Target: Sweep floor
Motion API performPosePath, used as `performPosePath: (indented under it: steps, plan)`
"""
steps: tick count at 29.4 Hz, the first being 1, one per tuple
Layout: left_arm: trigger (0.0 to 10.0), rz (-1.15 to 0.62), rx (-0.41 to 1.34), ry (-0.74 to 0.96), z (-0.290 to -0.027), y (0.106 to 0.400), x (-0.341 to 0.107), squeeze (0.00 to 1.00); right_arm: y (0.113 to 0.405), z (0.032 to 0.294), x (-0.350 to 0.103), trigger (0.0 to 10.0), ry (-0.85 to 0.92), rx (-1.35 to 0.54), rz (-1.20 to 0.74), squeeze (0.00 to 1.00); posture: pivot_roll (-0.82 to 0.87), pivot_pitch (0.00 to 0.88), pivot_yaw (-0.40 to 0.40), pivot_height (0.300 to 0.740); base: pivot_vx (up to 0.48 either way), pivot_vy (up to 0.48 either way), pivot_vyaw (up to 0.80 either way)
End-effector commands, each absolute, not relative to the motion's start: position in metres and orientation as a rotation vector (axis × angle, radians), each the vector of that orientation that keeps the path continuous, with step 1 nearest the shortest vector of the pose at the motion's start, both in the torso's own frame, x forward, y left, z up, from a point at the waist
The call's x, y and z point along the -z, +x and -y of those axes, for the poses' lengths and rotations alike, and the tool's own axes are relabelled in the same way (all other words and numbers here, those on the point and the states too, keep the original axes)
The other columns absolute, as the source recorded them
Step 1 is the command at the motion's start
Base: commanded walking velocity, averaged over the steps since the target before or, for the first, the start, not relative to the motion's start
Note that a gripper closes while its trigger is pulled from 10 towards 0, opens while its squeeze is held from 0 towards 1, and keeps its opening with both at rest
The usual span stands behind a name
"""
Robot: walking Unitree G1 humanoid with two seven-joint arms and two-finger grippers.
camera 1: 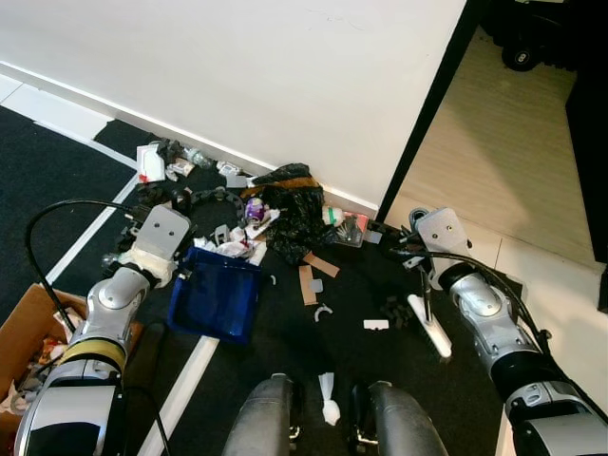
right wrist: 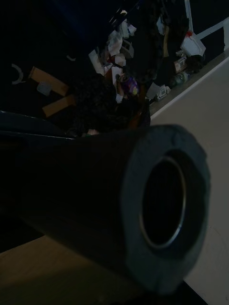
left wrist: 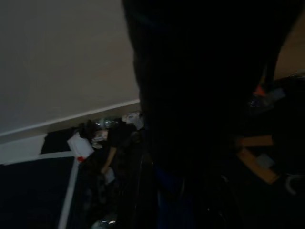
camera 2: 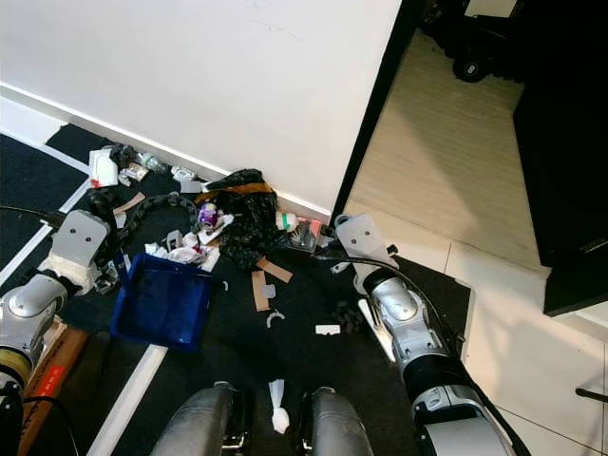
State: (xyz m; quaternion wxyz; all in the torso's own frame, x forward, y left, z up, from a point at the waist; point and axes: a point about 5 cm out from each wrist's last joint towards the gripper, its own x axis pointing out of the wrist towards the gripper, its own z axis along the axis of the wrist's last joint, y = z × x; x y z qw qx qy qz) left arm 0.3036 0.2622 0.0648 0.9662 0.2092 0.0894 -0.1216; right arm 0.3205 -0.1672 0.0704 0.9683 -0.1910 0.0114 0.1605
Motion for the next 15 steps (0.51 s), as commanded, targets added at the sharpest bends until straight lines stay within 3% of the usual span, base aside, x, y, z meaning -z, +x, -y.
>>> performPosePath:
  steps: [1,7,15]
  plan:
    - [10.0,-0.198,0.277,0.359,-0.244,0.299,-0.050,0.00,0.323,0.163,-0.070,10.0,-0.390,-0.325,-0.027,0.00,0.10,0.190,-0.008,0.740,0.000,0.000,0.00]
    - [10.0,-0.222,0.314,0.289,-0.213,0.295,-0.033,0.00,0.332,0.153,-0.080,10.0,-0.388,-0.335,-0.002,0.00,0.10,0.191,-0.011,0.740,0.000,0.000,0.00]
    - [10.0,-0.229,0.352,0.323,-0.197,0.292,-0.026,0.00,0.342,0.143,-0.091,10.0,-0.337,-0.333,0.024,0.00,0.10,0.182,-0.018,0.740,0.000,0.000,0.00]
